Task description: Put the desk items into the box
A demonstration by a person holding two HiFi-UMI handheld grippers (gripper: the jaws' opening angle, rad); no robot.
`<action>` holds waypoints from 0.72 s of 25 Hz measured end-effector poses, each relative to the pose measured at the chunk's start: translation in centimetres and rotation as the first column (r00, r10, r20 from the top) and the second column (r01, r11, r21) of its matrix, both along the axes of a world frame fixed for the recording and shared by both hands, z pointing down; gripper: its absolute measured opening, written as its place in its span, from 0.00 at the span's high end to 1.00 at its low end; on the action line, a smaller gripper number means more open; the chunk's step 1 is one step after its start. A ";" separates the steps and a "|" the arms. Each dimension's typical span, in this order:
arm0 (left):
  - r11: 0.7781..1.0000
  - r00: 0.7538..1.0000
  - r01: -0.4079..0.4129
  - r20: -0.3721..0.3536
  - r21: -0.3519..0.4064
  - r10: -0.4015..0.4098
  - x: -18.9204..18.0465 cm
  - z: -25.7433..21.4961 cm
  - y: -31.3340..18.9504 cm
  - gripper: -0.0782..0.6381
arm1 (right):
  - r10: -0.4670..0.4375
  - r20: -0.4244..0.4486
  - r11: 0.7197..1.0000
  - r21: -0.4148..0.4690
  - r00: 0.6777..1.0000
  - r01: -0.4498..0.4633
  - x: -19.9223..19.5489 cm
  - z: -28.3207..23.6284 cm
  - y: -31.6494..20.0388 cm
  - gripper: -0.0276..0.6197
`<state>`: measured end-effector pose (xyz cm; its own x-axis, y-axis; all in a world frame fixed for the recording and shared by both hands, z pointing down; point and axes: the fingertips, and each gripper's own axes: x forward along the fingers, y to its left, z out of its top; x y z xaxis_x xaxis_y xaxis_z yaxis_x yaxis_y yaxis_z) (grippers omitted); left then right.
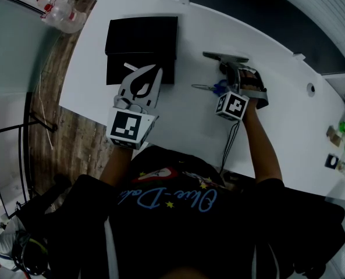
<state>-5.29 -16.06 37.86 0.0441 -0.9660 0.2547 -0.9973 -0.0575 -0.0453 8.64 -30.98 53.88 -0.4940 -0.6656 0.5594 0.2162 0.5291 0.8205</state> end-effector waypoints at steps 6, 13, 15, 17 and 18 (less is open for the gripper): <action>1.000 1.000 0.002 -0.002 0.002 -0.002 -0.1 -0.1 0.1 0.88 | 0.008 0.008 1.000 -0.006 1.000 -0.008 0.1 -0.3 0.0 0.93; 1.000 1.000 -0.002 -0.003 0.010 0.002 -0.1 -0.3 0.1 0.88 | 0.022 0.015 1.000 -0.011 1.000 -0.022 0.5 -0.9 0.1 0.93; 1.000 1.000 -0.005 -0.004 0.014 0.005 0.0 -0.4 0.1 0.88 | 0.025 0.017 1.000 -0.004 1.000 -0.025 0.6 -1.2 0.0 0.93; 1.000 1.000 -0.007 -0.006 0.017 0.007 0.1 -0.5 0.2 0.88 | 0.027 0.020 1.000 -0.001 0.999 -0.027 0.7 -1.6 0.1 0.93; 1.000 1.000 -0.008 -0.007 0.019 0.009 0.1 -0.5 0.2 0.88 | 0.029 0.021 1.000 -0.001 0.999 -0.029 0.8 -1.8 0.1 0.93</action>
